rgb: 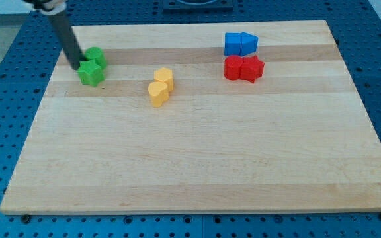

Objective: Move the green star towards the down

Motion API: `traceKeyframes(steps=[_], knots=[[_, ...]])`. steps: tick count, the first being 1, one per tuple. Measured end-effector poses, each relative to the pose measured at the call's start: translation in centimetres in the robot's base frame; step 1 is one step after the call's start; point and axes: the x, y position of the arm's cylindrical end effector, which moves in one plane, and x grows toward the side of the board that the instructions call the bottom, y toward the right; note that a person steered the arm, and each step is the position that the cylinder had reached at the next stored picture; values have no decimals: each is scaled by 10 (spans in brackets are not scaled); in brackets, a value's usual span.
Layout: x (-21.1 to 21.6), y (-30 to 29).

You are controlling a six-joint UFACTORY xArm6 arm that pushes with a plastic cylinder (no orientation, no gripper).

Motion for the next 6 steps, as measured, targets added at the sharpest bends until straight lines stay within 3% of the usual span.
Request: traceKeyframes(steps=[1,3,6], knots=[[-9,47],[-18,41],[98,22]])
